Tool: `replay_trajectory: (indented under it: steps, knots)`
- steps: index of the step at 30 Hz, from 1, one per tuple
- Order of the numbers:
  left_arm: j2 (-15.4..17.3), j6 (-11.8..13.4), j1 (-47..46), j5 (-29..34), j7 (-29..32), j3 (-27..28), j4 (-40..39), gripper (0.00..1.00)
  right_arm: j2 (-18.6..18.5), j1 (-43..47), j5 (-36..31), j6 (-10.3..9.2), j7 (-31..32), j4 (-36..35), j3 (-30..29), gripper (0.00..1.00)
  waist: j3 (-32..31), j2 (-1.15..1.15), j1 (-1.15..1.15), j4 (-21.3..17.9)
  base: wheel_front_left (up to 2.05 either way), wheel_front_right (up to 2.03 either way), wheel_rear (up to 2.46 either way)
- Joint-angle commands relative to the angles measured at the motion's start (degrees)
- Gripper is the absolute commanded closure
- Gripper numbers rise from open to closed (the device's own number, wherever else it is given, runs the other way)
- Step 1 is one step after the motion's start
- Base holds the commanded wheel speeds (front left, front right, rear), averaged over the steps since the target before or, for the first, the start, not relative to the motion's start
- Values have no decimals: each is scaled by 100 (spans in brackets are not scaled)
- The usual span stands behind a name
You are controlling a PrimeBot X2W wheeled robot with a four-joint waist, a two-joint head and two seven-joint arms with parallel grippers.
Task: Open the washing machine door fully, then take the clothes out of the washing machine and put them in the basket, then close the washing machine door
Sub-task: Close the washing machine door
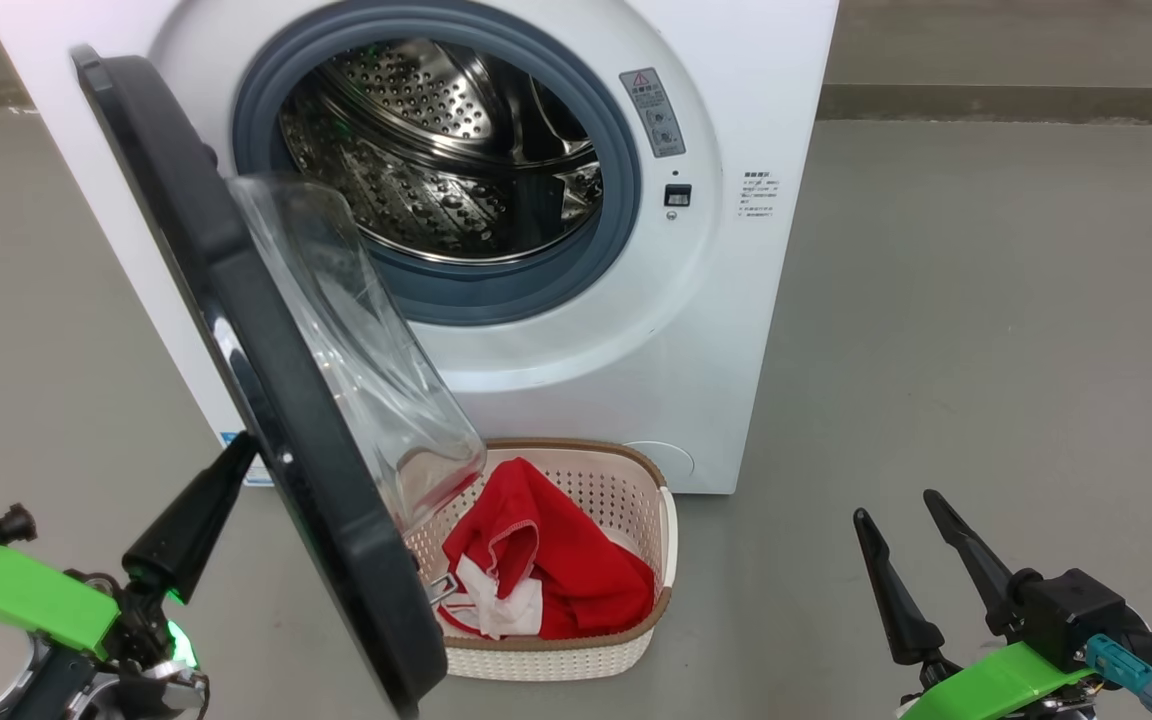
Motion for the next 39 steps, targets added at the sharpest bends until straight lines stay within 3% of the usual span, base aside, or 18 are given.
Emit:
replay_trajectory:
  steps: [1, 6, 7, 8, 9, 15, 19, 21, 27, 32, 39]
  knots:
    - [83, -87, -56, -60, -13, 91, -203, 100, -56, -110, 7, 35, -37, -128, 115, 0, 0, 0, 0, -10, 0, 0, 0]
    - [103, -203, -42, -3, -99, 46, -238, 100, -68, -111, 7, 35, -37, -145, 93, 0, 25, 0, 0, 0, 0, 0, 0]
    - [115, -305, -26, 30, -115, 34, -265, 71, -67, -111, 5, 35, -37, -149, 87, 0, 29, 0, 0, 3, 0, 0, 0]
    - [124, -406, -2, 64, -138, 30, -293, 3, -65, -110, 4, 35, -37, -151, 85, 0, 33, 0, 0, 6, 0, 0, 0]
    - [143, -510, 25, 117, -175, 31, -319, 0, -61, -111, 2, 35, -37, -153, 84, 0, 40, 0, 0, 9, 0, 0, 0]
    - [390, -1269, 190, 930, -765, 52, -341, 0, -38, -120, -1, 35, -37, -160, 63, 0, 71, 0, 0, 58, 0, 0, 0]
    - [628, -1511, 340, 1966, -1584, -43, -249, 0, -14, -136, -6, 35, -37, -167, 49, 0, 75, 0, 0, 89, 0, 0, 0]
    - [723, -1536, 395, 2288, -1801, -146, -231, 0, -9, -139, -6, 35, -37, -167, 47, 0, 74, 0, 0, 97, 0, 0, 0]
    - [1248, -1566, 690, 3709, -3382, -892, -40, 0, 24, -170, 0, 35, -37, -166, 35, 0, 76, 0, 0, 127, 0, 0, 0]
    - [1488, -1567, 830, 4723, -4693, -1144, 515, 0, 58, -180, 4, 35, -37, -184, 27, 0, 87, 0, 0, 125, 0, 0, 0]
    - [1411, -1475, 876, 5648, -5203, -1095, 1019, 0, 95, -178, 3, 35, -37, -205, -31, 0, 109, 0, 0, 115, 0, 0, 0]
